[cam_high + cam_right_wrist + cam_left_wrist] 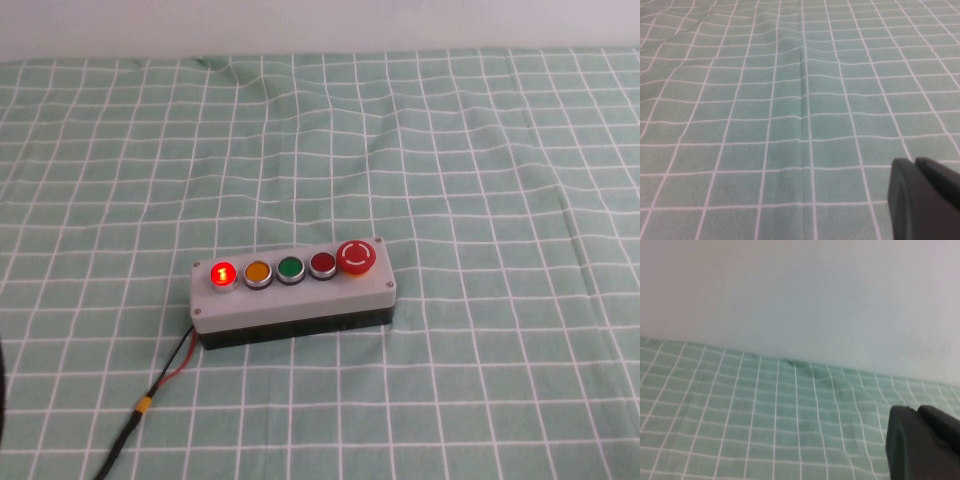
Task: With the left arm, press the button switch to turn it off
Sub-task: Press the button to turn off
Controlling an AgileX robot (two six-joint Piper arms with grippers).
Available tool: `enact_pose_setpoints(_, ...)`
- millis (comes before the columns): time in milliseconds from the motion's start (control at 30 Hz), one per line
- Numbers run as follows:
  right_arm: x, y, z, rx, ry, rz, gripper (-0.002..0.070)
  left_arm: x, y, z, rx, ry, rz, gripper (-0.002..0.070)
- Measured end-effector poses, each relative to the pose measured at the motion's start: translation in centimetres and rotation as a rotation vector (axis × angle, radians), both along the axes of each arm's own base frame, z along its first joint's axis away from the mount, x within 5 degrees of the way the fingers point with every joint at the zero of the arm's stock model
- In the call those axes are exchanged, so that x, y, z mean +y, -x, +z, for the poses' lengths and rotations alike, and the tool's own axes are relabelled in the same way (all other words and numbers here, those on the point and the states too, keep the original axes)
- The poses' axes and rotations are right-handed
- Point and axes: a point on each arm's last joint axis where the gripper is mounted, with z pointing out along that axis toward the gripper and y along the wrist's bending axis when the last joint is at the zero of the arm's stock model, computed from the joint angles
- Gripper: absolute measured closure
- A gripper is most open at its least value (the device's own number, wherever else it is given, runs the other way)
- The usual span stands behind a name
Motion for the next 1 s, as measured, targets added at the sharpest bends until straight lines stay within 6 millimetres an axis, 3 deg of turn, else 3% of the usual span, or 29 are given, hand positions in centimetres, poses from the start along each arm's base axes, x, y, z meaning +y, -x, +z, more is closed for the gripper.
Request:
enact_pose_setpoints(200,0.0,0.0,0.0,0.000,0.000,0.000,0.0694,-1.0,-2.9,-1.7,0.172,-0.061,-0.107,0.0677)
enact_pose_setpoints(567,0.0,0.0,0.0,0.000,0.000,0.000,0.0694,-2.1,-9.2,-3.1,0.414,-0.126,-0.199,0.0677)
enact_pose_setpoints(700,0.0,0.0,0.0,0.000,0.000,0.000,0.0694,-3.6,-11.3,-4.3,0.482,-0.147,-0.267,0.0677)
enact_pose_setpoints(1000,0.0,0.0,0.0,0.000,0.000,0.000,0.0694,-8.1,-15.6,-9.2,0.625,-0.204,-0.402,0.0677)
